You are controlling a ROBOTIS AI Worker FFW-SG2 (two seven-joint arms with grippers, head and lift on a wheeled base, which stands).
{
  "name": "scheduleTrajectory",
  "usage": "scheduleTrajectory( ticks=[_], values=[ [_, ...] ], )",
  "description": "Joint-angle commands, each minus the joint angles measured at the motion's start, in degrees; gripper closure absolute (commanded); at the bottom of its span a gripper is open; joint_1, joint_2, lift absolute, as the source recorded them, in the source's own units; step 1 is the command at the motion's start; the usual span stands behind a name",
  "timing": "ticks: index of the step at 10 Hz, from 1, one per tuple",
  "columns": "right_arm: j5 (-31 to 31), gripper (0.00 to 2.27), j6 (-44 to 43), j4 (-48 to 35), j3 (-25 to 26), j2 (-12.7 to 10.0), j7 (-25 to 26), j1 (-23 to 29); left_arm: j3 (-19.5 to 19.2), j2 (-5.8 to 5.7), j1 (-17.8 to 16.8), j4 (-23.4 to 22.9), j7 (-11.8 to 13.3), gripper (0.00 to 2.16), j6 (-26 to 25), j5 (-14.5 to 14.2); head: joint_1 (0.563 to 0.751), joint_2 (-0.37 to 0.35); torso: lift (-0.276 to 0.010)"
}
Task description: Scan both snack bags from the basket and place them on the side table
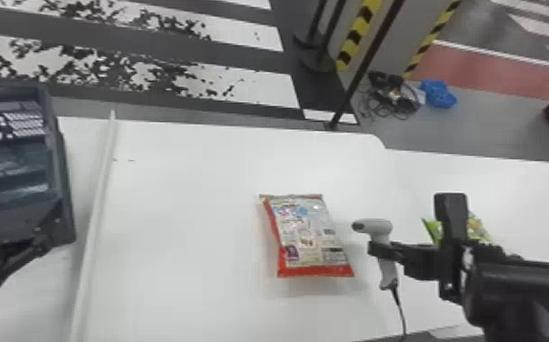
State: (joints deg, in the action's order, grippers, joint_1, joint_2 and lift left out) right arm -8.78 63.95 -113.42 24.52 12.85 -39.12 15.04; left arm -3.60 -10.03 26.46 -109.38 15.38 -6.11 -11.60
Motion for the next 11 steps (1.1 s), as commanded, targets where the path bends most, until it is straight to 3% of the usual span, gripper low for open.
scheduleTrajectory(
  ticks=[1,6,11],
  values=[
    [0.17,2.26,1.76,-4.18,-1.4,-0.63,-0.08,1.57,0.0,-0.08,0.0,-0.04,0.0,0.09,0.0,0.0,0.695,-0.28,-0.075],
    [-1.24,2.26,6.86,-8.57,-6.15,-1.51,-0.61,2.18,-0.09,-0.25,0.26,-0.3,0.0,0.09,0.0,-0.09,0.695,-0.195,-0.075],
    [-1.77,2.26,7.03,-9.27,-6.94,-1.86,-0.52,2.89,-0.09,-0.25,0.09,-0.22,0.0,0.09,0.0,-0.09,0.695,-0.176,-0.075]
  ],
)
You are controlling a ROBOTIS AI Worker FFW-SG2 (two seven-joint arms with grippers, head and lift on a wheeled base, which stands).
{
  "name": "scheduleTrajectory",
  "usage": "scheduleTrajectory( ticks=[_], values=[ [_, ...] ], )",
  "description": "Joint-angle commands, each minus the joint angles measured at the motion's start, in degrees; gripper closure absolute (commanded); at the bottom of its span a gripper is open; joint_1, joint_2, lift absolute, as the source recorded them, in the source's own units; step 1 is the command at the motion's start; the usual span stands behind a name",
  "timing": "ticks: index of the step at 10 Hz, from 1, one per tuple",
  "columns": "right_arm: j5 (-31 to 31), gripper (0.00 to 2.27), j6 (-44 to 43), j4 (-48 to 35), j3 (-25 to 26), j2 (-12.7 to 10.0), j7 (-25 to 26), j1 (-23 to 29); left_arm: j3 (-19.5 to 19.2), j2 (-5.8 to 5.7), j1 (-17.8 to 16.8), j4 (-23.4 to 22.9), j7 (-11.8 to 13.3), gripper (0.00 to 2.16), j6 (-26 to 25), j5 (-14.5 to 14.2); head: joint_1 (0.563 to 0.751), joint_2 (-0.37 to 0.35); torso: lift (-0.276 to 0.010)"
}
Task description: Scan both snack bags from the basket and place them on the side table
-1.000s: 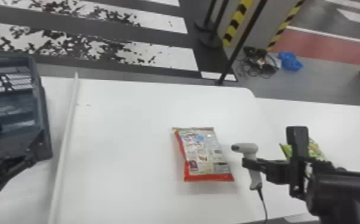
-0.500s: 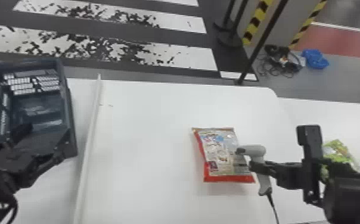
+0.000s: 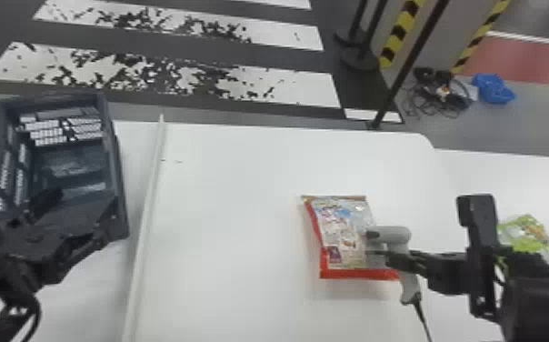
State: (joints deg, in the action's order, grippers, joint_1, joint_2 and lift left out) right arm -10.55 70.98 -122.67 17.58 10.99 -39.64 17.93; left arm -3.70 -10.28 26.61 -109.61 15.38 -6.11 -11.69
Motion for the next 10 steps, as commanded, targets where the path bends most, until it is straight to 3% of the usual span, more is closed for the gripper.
scheduleTrajectory(
  ticks=[1,5,10],
  values=[
    [0.0,2.26,0.0,-0.02,0.09,0.0,0.0,-0.08,0.01,0.0,0.02,0.09,0.0,0.09,0.0,0.0,0.695,-0.175,-0.075],
    [0.09,2.26,-1.94,2.44,3.69,0.44,0.44,-2.46,-0.08,0.0,0.02,0.09,0.0,0.09,0.0,0.0,0.695,-0.188,-0.075],
    [-0.09,2.26,-10.02,14.3,5.8,2.64,3.42,-5.8,0.01,0.0,-0.15,0.45,0.0,0.09,0.0,-0.09,0.695,-0.271,-0.075]
  ],
)
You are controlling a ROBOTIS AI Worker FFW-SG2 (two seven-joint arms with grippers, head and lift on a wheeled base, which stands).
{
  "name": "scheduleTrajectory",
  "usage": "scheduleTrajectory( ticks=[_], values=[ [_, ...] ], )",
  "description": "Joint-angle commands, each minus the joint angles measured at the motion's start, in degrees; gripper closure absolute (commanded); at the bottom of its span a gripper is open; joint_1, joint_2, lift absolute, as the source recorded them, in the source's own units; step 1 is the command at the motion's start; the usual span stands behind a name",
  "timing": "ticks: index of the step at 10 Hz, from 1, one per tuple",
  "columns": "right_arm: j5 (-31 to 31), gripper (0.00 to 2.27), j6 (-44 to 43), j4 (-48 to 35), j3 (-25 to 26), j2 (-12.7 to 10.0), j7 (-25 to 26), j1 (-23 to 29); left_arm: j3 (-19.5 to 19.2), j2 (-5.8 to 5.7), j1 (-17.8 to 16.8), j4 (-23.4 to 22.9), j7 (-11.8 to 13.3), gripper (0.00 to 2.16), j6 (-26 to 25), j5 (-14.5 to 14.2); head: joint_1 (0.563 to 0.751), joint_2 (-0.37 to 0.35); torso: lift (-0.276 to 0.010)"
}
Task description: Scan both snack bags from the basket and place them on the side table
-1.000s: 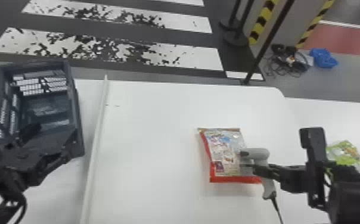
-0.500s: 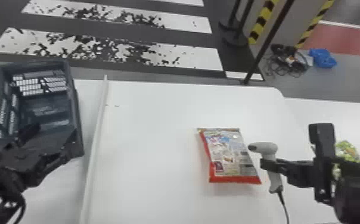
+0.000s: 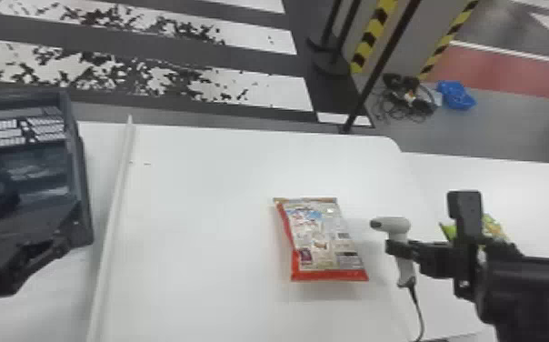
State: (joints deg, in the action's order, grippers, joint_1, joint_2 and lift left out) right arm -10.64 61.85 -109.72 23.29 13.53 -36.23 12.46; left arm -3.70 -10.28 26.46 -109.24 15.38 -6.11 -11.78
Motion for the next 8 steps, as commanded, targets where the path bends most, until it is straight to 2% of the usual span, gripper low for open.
scheduleTrajectory(
  ticks=[1,8],
  values=[
    [-0.08,2.26,-2.65,3.55,0.09,0.27,0.73,-1.21,0.0,0.0,0.0,0.08,0.0,0.09,0.0,0.0,0.695,-0.283,-0.075],
    [-0.7,2.25,-7.4,11.81,-0.79,1.77,0.99,-4.2,-0.08,0.09,0.09,-0.01,0.0,0.09,0.0,0.0,0.695,-0.307,-0.075]
  ],
)
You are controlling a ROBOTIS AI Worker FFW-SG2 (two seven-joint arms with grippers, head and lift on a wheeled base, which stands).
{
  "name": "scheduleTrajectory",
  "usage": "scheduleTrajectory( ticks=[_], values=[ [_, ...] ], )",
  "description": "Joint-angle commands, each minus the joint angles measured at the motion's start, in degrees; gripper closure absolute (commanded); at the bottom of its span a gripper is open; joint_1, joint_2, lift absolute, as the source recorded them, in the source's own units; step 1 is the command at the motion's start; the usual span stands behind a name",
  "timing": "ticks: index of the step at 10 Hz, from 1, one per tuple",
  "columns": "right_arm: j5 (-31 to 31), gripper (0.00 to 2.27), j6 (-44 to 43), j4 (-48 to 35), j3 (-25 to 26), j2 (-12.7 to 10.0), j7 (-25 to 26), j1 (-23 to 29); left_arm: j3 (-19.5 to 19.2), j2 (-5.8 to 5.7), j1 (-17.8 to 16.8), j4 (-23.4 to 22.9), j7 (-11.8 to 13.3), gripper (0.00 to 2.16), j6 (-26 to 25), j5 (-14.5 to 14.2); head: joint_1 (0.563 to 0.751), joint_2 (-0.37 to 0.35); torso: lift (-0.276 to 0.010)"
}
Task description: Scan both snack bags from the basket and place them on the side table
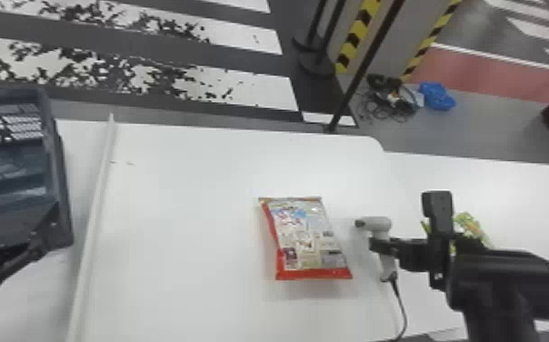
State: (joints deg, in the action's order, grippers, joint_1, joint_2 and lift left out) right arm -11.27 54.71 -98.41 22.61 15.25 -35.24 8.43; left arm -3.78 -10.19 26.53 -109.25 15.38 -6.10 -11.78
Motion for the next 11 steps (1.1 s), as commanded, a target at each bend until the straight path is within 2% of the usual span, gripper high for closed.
scheduleTrajectory(
  ticks=[1,2,3,4,8,9,11],
  values=[
    [-0.33,2.25,-0.43,0.85,-0.29,0.04,0.0,-0.25,0.0,0.0,-0.08,0.0,0.0,0.09,-0.01,0.0,0.695,-0.307,-0.075],
    [-0.68,2.25,-0.43,1.03,-0.46,0.04,0.0,-0.34,0.0,0.0,0.01,0.0,0.0,0.09,-0.01,0.0,0.695,-0.307,-0.075],
    [-0.68,2.14,-0.43,0.94,-0.46,-0.05,0.44,-0.25,0.0,0.0,0.01,0.0,0.0,0.09,-0.01,0.0,0.695,-0.307,-0.075],
    [-0.6,1.89,-0.43,0.94,-0.64,-0.05,0.96,-0.25,0.0,0.09,0.01,0.0,0.0,0.09,-0.01,0.0,0.695,-0.309,-0.075],
    [-0.42,0.38,-0.25,0.94,-0.73,-0.05,1.84,-0.25,0.0,0.09,0.01,0.0,0.0,0.09,-0.01,0.0,0.695,-0.311,-0.075],
    [-0.42,0.15,-0.07,0.85,-0.55,-0.05,2.55,-0.16,0.0,0.18,0.01,0.0,0.0,0.09,-0.01,0.0,0.695,-0.312,-0.075],
    [0.2,0.1,0.8,-1.79,0.59,-0.4,3.6,0.89,-0.09,0.26,0.01,0.0,0.0,0.09,-0.01,0.0,0.695,-0.319,-0.075]
  ],
)
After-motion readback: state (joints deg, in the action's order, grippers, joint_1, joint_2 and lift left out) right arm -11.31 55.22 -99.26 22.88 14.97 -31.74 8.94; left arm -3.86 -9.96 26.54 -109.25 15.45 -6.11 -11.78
